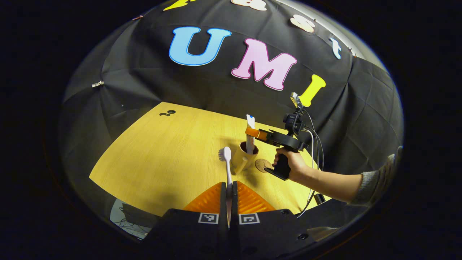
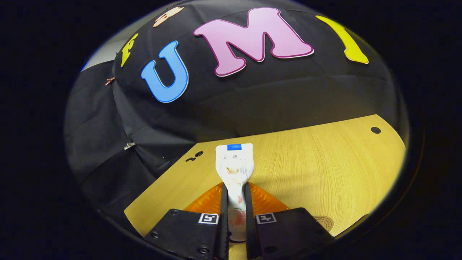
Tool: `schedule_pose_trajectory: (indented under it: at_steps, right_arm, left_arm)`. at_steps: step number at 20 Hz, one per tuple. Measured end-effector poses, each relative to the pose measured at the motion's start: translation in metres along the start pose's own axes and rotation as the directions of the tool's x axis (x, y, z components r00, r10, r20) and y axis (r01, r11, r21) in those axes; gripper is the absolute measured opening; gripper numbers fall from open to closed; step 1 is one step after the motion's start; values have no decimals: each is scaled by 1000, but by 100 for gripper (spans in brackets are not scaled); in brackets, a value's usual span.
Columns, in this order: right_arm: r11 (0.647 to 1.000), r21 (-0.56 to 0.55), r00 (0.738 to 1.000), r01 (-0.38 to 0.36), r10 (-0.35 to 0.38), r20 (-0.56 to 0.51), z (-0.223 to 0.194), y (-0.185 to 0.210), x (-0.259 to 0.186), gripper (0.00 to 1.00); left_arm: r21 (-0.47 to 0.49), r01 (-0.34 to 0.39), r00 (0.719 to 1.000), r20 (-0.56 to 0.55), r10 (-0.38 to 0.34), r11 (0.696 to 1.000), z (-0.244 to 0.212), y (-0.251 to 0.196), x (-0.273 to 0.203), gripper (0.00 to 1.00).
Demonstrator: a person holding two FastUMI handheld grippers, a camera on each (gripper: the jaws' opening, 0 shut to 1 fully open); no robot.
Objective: Put the toothbrush and toothpaste on the desktop into the cup, then pick up the cup and place it on the coaster on the desktop.
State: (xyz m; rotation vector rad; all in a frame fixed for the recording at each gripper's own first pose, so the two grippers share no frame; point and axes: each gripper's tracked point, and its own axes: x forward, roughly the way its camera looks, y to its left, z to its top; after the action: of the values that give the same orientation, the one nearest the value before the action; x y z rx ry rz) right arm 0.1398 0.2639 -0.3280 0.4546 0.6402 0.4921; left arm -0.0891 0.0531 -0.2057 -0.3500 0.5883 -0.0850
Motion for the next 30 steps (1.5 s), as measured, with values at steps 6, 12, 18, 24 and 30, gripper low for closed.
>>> schedule_pose_trajectory:
  at_steps: [6, 12, 18, 24, 30]
  right_arm:
    - [1000, -8, 999, -7, 6, -41, -11, 3, -10, 15]
    - [1000, 3, 996, 2, -2, -90, -24, 2, -34, 53]
    - [1000, 5, 991, -12, 13, -135, -33, 1, -75, 59]
    - [998, 65, 980, -1, 14, -197, -61, -11, -127, 59]
    - [993, 114, 960, 32, 1, -280, -98, -26, -191, 59]
  left_arm:
    - [-25, -17, 1000, 18, 17, 1000, -3, -2, -7, 6]
    - [-51, -25, 999, 39, 27, 998, 1, -14, -11, 6]
    - [-65, 9, 997, 78, -3, 998, 16, -34, -1, 6]
    - [-29, 102, 979, 180, -95, 994, 73, -61, 28, 6]
    - [0, 215, 925, 321, -203, 977, 152, -92, 78, 6]
